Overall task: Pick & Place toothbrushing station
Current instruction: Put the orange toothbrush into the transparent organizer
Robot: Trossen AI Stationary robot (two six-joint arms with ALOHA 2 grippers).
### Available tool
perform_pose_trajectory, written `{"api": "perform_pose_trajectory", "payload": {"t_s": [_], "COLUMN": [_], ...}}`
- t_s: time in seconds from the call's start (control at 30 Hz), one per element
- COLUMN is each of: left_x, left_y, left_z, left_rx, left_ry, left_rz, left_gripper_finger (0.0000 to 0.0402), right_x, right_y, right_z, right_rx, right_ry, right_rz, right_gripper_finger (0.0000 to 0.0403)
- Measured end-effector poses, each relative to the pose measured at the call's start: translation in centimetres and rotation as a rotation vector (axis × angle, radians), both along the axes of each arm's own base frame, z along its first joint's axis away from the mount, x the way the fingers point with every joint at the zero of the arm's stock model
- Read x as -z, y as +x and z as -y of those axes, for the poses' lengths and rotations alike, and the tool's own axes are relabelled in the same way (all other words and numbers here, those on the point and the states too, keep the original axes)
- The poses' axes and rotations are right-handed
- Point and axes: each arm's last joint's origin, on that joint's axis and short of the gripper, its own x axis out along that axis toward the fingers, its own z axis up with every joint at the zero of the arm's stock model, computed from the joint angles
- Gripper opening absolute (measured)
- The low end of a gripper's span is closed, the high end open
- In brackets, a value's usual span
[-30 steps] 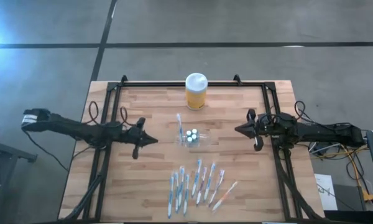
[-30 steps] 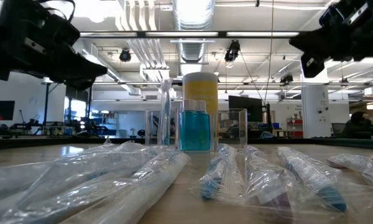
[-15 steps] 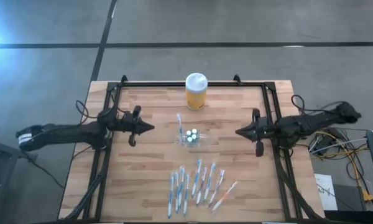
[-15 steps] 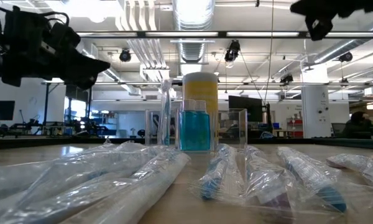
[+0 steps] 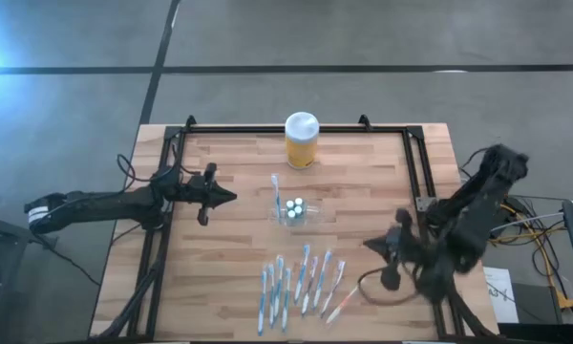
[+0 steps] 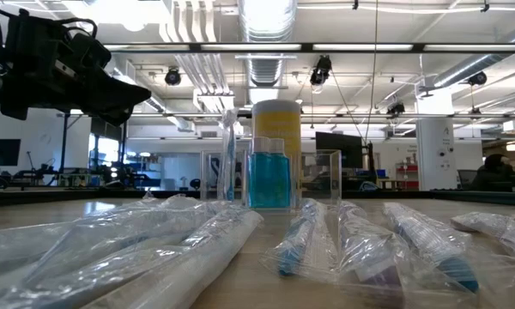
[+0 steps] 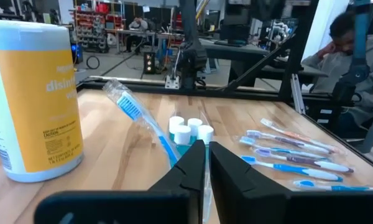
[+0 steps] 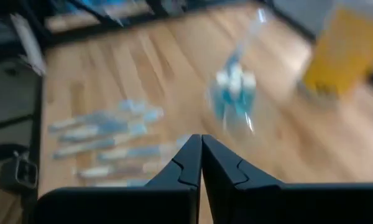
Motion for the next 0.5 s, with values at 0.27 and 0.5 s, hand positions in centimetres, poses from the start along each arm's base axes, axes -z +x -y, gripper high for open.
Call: {"api": "perform_pose_trajectory", "payload": {"t_s": [0.27, 0.5], "left_x": [0.0, -0.2], "left_y": [0.0, 0.1], "left_z": [0.0, 0.0], "left_rx": [-0.001, 0.005], "left_ry": [0.016, -0.016], "left_rz": [0.002, 0.002], "left_gripper_finger": [0.0022, 0.0023], "right_x": [1.3, 2.2], "right_y": [1.3, 2.7], "right_z": [-7.0, -11.8], "right_rx": [0.341, 0.421], "right_ry": [0.106, 0.27], "right_rz": [-0.422, -0.379], "right_gripper_finger": [0.0008, 0.0008]}}
